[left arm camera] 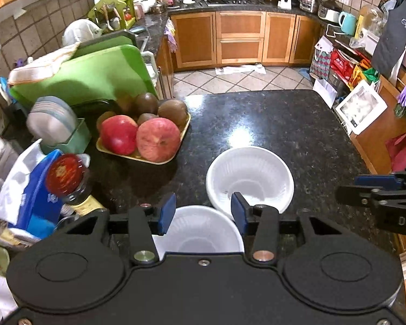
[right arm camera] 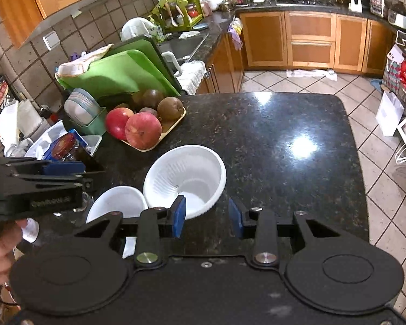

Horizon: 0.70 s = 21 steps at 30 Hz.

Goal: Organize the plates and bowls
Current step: 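Lift the white bowl with the left gripper and carry it toward the plate stack, then lower the white bowl with the left gripper onto the plate stack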

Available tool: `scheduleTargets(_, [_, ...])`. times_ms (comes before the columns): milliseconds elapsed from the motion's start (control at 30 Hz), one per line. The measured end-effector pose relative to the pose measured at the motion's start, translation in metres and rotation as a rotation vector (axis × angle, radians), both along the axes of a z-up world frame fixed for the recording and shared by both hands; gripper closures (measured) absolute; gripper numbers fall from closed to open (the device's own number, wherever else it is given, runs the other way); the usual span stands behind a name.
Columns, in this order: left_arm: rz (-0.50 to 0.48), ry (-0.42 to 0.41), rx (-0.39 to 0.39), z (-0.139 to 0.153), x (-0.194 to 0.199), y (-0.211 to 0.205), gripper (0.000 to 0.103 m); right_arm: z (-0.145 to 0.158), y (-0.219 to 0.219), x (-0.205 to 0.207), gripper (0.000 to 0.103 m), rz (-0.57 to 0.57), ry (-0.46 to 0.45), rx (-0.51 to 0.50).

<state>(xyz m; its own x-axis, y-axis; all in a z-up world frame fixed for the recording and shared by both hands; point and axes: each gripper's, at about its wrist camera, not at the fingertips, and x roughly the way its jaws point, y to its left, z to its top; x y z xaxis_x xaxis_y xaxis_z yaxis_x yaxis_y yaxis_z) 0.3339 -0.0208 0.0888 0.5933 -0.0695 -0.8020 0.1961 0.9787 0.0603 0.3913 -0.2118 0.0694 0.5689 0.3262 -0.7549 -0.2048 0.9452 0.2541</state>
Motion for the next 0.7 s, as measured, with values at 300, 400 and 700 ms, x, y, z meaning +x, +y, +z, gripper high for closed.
scheduleTargets(300, [-0.004,0.064,0.036,-0.037,0.044,-0.01,0.051,-0.037,0.014,0.038,0.067,-0.009,0.058,-0.044])
scheduleTargets(400, [0.005,0.075,0.048,-0.043,0.052,-0.013,0.051,-0.048,0.015,0.048,0.067,-0.019,0.074,-0.06])
scheduleTargets(700, [0.013,0.098,0.049,-0.05,0.065,-0.012,0.051,-0.061,0.015,0.06,0.067,-0.025,0.093,-0.077])
